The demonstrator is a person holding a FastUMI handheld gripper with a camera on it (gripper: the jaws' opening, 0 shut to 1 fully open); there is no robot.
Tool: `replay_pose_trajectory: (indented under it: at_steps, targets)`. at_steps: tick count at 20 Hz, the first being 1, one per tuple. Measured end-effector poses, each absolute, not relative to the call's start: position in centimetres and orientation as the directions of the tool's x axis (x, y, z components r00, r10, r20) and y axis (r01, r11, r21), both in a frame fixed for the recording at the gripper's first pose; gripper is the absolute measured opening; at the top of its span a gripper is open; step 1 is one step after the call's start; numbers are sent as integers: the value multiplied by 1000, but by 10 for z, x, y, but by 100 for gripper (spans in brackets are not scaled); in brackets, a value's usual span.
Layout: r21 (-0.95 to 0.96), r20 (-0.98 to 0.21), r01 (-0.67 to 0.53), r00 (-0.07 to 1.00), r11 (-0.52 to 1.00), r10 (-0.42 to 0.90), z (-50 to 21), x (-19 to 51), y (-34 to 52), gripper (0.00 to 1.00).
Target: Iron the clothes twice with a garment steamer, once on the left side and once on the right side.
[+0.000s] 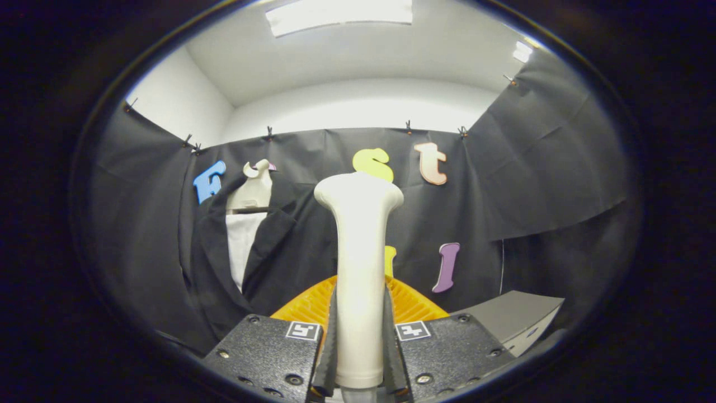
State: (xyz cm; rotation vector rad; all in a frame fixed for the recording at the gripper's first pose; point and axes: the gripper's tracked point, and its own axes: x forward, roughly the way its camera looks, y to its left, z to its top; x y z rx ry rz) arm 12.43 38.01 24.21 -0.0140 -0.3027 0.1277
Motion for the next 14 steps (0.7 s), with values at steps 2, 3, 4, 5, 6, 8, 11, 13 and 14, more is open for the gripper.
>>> replay_pose_trajectory:
  at_steps: [2,3,4,5,6,8,11,13,14]
  targets:
    - [-34,323,-145,935,989,148,253,135,397,36]
    - [-35,339,-146,929,989,149,259,139,403,36]
    - [-39,352,-146,924,988,151,265,145,409,36]
    - [-50,362,-150,919,987,158,271,150,416,36]
    - [-61,370,-158,914,986,170,276,155,424,36]
    - [-103,364,-166,911,981,192,281,165,437,36]
    - [-126,360,-170,910,977,205,281,174,453,36]
    - [-135,347,-174,914,975,211,274,178,462,36]
    - [-143,341,-174,915,974,214,269,179,465,36]
